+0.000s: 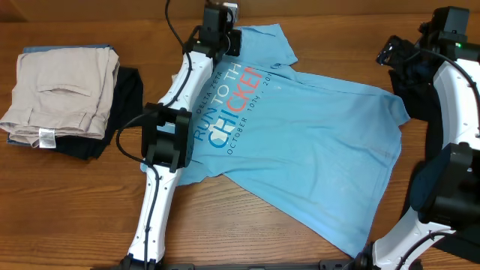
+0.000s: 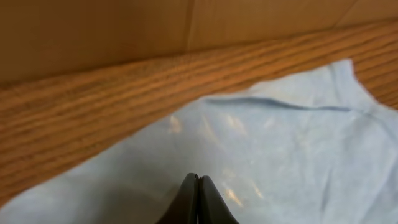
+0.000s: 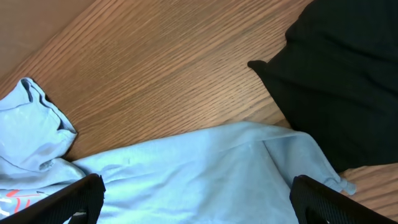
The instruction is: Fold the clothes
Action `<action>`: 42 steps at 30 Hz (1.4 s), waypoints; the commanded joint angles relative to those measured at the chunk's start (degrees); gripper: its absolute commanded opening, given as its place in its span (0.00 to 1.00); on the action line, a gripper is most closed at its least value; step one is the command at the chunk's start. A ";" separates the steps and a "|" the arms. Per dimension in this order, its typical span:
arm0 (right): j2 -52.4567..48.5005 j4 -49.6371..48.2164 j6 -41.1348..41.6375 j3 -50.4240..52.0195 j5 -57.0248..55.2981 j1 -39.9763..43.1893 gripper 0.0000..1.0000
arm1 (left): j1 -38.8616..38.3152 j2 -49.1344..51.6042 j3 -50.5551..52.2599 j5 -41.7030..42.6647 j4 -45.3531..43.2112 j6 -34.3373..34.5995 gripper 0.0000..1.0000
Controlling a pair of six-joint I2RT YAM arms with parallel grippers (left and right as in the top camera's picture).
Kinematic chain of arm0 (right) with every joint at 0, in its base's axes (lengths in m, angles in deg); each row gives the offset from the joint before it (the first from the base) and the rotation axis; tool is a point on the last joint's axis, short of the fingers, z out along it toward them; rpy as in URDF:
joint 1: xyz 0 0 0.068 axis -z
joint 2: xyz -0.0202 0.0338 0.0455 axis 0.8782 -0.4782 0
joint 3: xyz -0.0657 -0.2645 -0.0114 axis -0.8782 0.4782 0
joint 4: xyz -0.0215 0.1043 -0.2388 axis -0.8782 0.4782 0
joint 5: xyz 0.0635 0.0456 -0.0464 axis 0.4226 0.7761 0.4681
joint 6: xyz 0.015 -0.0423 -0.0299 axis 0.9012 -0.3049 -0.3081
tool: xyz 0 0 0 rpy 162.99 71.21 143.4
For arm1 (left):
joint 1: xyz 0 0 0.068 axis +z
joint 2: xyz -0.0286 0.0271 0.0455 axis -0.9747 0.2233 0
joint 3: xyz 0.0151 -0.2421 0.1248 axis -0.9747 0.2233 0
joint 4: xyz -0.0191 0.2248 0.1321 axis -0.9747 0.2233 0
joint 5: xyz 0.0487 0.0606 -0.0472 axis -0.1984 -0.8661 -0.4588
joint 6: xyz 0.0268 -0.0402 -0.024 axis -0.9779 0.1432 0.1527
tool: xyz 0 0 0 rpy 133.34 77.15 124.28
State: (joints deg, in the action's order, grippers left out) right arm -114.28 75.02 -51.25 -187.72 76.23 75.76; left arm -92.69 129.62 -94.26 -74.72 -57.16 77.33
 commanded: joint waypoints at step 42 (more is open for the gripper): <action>0.55 -0.20 0.07 -0.66 0.11 0.37 1.00 | 7.82 -38.64 -38.86 -2.12 73.44 14.56 1.00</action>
State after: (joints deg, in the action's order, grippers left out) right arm -114.28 75.07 -51.25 -187.72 76.23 75.76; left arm -83.86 94.34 -133.38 -83.33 16.15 93.87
